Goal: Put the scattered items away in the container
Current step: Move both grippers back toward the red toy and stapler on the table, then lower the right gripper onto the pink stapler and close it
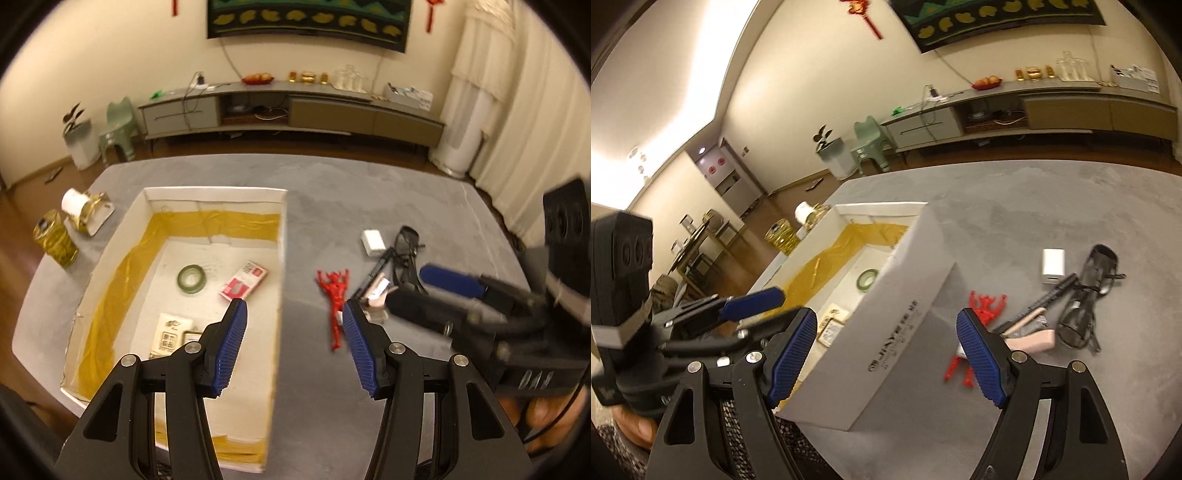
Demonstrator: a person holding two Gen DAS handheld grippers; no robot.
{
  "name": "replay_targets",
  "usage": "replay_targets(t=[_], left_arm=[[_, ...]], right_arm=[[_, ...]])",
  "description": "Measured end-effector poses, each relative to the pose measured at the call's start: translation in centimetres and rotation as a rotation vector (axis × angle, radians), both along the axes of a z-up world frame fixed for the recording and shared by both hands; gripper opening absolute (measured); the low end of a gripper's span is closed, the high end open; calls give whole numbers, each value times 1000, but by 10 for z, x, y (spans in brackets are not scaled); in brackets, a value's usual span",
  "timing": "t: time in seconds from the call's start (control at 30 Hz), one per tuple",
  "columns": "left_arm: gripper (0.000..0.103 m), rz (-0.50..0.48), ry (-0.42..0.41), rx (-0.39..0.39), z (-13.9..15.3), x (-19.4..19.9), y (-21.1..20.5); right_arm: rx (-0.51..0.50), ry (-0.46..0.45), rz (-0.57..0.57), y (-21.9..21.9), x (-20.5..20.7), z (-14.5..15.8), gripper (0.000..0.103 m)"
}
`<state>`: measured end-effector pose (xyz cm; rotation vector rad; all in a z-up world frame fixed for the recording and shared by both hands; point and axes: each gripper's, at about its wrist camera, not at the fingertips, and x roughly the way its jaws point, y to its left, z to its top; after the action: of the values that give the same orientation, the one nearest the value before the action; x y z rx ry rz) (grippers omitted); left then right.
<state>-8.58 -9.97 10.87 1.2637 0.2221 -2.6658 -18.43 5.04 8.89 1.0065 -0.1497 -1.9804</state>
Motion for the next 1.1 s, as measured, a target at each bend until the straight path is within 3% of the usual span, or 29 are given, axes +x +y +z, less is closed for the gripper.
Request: replay_targets(t=[0.3,0.47,0.6,0.77,1.1], left_arm=[[57,-113,-69,14,-34,-28,56],[57,-154,-125,7,-68,-48,77],[57,-156,-173,7,-95,-63,79],[57,-150,-190,32,-115,-74,70],[57,-126,-230,137,-154,-83,49]], right_arm=[[13,-60,-105,43,-27,-15,74],[83,-108,-154,45,-42,-39,70],[146,-155,-174,39,-53,-64,70],[205,-219,-187,31,-65,-95,50],[242,-240,-245,14,-87,-132,51]])
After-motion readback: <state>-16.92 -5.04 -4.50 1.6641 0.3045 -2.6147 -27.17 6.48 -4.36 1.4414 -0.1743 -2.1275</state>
